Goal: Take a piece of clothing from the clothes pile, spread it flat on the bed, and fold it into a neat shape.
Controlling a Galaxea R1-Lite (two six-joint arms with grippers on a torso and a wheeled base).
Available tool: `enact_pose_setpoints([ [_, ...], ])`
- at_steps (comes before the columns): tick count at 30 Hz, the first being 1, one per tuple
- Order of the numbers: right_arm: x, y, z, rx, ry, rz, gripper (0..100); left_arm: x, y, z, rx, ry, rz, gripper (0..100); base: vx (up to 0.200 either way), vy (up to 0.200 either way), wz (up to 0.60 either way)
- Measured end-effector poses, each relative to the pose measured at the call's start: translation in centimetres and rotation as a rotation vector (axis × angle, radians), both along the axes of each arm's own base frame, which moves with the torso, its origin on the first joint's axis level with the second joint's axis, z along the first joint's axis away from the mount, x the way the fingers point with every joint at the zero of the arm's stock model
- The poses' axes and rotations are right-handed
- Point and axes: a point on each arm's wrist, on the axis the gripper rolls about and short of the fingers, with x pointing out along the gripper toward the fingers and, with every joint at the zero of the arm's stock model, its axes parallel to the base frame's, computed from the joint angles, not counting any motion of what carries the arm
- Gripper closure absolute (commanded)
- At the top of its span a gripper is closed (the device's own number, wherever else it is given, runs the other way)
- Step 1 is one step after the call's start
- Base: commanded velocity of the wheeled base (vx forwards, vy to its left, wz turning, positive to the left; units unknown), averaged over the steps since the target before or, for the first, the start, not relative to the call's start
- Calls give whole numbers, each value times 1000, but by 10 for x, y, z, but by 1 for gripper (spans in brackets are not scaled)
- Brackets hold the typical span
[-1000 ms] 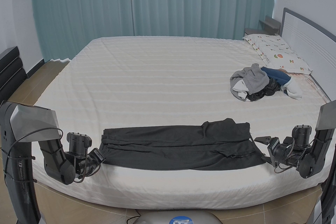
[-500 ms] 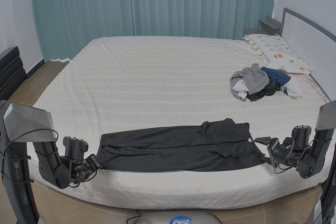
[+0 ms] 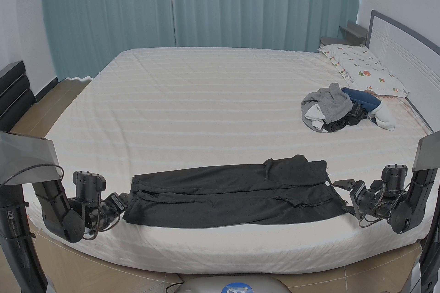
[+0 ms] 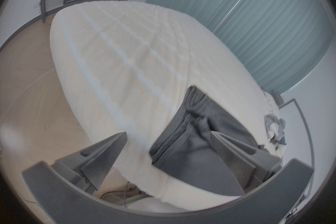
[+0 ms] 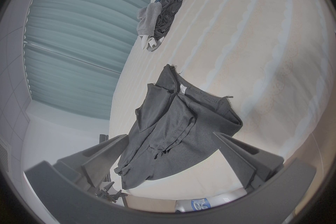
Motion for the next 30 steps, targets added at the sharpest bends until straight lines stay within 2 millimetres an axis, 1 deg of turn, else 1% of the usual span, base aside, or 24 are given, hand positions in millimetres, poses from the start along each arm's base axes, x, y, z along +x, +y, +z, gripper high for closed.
enact_pose_setpoints([
  [3,0,0,0,0,1,1,0,7,3,12,-17,-58,16,0,0,0,0],
  [6,0,1,-1,2,3,3,0,14,1,22,-74,-107,25,0,0,0,0],
  [9,-1,2,-2,3,10,7,0,21,-7,30,-141,-143,5,0,0,0,0],
  [12,-1,4,-4,5,20,13,0,27,-18,33,-169,-163,-22,0,0,0,0],
  [15,-1,6,-7,5,29,19,0,31,-30,30,-173,-162,-56,0,0,0,0],
  [19,-2,7,-10,5,38,24,0,38,-46,21,-172,-152,-94,0,0,0,0],
  [25,-2,8,-12,4,46,28,0,53,-58,4,-171,-141,-116,0,0,0,0],
  [30,-1,8,-13,5,48,29,0,68,-62,-3,-169,-159,-110,0,0,0,0],
])
